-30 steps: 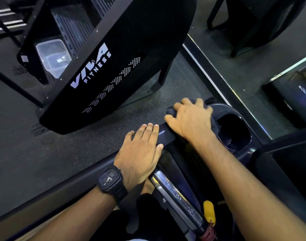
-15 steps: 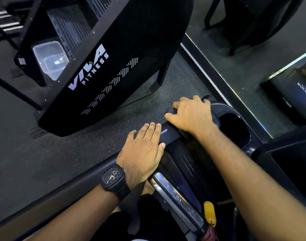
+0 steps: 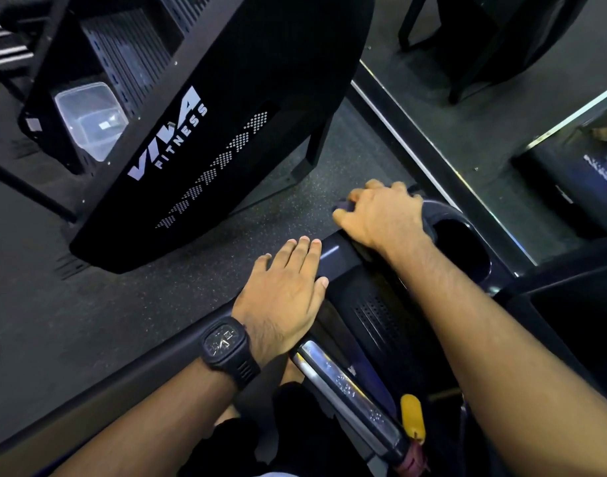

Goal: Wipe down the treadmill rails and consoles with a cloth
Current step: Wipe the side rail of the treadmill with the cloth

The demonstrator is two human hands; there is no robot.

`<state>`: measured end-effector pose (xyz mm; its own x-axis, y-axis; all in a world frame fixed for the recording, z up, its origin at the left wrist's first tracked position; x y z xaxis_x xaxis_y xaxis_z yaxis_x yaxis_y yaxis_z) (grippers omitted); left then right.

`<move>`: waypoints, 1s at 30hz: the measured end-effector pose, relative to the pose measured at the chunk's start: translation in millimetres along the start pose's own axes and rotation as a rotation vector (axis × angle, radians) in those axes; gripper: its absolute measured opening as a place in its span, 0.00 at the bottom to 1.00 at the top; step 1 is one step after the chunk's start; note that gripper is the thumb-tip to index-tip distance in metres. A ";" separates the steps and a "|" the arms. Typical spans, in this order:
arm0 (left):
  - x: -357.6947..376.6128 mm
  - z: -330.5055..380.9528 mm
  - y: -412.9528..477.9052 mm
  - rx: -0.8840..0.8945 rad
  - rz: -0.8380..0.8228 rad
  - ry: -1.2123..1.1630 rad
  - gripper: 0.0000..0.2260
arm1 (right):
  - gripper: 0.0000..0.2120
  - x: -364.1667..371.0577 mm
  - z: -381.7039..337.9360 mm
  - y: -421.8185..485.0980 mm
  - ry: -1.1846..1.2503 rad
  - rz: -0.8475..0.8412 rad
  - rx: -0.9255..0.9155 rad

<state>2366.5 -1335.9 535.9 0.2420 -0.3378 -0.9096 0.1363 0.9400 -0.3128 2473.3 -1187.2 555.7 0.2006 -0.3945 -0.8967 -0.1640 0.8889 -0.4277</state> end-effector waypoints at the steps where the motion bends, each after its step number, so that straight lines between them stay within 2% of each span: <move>1: -1.1 0.3 0.7 0.005 0.005 -0.001 0.32 | 0.27 -0.4 11.7 1.7 0.054 0.017 0.069; 3: -0.8 1.5 2.7 0.014 0.005 0.010 0.31 | 0.28 -0.4 30.9 -9.7 0.175 0.131 0.227; 5: 0.9 2.1 4.3 0.018 0.011 0.012 0.31 | 0.29 4.4 29.2 -32.4 0.202 0.220 0.297; 8: 1.2 0.4 4.8 0.015 0.013 0.003 0.29 | 0.27 12.3 -1.0 -51.7 0.088 0.273 0.128; 10: 0.1 1.1 4.3 0.032 0.018 -0.005 0.29 | 0.25 10.8 -1.4 -42.8 0.079 0.279 0.057; 11: -1.2 0.3 3.6 0.038 0.022 -0.007 0.29 | 0.24 9.1 6.7 -33.2 0.115 0.261 0.082; 16: -0.1 2.4 0.3 0.057 0.061 0.020 0.28 | 0.30 10.5 55.6 -21.3 0.415 0.229 0.399; 18: 0.4 2.5 -0.2 0.056 0.074 0.023 0.28 | 0.31 16.6 39.3 -39.8 0.358 0.256 0.417; 21: -0.4 3.3 0.4 0.073 0.079 0.010 0.28 | 0.32 26.3 12.1 -62.0 0.207 0.307 0.333; 23: -2.5 5.4 2.8 0.101 0.080 0.009 0.28 | 0.32 23.5 17.6 -52.7 0.209 0.286 0.298; 27: -6.7 7.7 10.2 0.161 0.089 0.079 0.27 | 0.33 15.5 50.1 -37.6 0.441 0.234 0.447; 30: -3.7 4.6 7.4 0.188 0.063 0.070 0.26 | 0.35 30.3 23.3 -66.0 0.333 0.276 0.507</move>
<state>2371.0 -1327.9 538.2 0.1894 -0.2680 -0.9446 0.3012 0.9315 -0.2039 2512.8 -1252.5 559.4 -0.1060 -0.1149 -0.9877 0.3243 0.9350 -0.1435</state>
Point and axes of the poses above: each hand's wrist, its own y-axis towards the middle knuckle, its own x-axis out of the palm, z = x × y, the point moved 7 cm from there along y, towards the middle knuckle, and after that the axes turned 4 degrees about -z, right-handed, at the moved point
